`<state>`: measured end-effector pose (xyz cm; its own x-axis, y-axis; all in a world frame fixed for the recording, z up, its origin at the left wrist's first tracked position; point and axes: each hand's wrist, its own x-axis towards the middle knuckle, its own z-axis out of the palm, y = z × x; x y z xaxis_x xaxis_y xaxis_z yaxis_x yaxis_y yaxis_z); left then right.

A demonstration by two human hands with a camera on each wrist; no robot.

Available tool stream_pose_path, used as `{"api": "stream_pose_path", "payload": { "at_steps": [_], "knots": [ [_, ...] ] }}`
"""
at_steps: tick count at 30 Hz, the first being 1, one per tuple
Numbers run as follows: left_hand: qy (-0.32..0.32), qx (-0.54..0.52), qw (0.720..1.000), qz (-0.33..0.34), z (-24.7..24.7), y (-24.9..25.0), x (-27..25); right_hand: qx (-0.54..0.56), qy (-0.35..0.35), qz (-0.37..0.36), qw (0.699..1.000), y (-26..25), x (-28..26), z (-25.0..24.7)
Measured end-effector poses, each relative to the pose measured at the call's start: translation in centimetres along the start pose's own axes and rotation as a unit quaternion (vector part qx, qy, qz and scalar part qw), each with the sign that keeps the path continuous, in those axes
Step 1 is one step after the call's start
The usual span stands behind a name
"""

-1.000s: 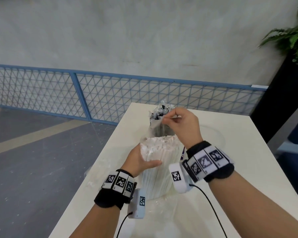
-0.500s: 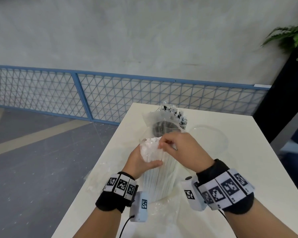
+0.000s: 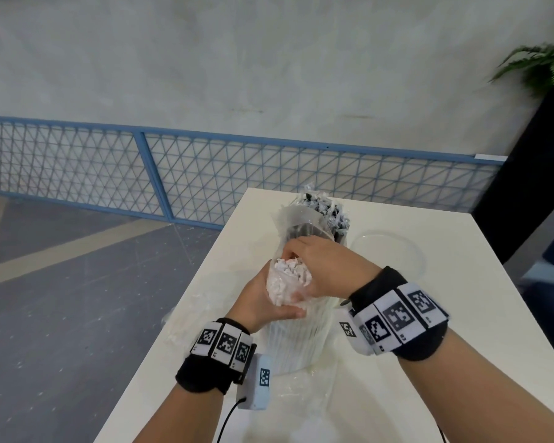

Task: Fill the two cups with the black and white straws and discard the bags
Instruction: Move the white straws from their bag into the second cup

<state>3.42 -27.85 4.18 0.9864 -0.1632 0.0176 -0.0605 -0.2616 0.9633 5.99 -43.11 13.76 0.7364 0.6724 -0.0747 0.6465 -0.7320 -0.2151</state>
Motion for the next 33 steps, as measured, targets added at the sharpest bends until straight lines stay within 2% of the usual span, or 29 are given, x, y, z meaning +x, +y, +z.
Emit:
{"api": "stream_pose_path", "payload": {
  "at_steps": [5,8,15,23,31,33],
  "knots": [
    [0.008,0.014,1.0,0.014,0.4,0.3,-0.3,-0.122,-0.045,0.017,0.991,-0.6,0.6,0.4],
    [0.012,0.0,1.0,0.018,0.5,0.3,-0.3,-0.136,-0.028,0.003,0.99,-0.3,1.1,0.7],
    [0.027,-0.058,0.998,0.008,1.0,0.1,-0.5,-0.05,0.021,-0.031,0.998,-0.3,0.5,1.3],
    [0.028,-0.062,0.998,-0.001,0.4,-0.3,-0.7,0.101,0.045,-0.008,0.994,0.2,0.8,0.8],
    [0.051,-0.053,0.997,-0.01,0.4,-0.7,-0.7,0.181,0.145,-0.005,0.973,0.7,0.2,-1.3],
    [0.053,-0.055,0.997,-0.013,0.3,-0.6,-0.6,0.22,0.192,-0.001,0.957,0.6,0.0,-1.2]
  ]
}}
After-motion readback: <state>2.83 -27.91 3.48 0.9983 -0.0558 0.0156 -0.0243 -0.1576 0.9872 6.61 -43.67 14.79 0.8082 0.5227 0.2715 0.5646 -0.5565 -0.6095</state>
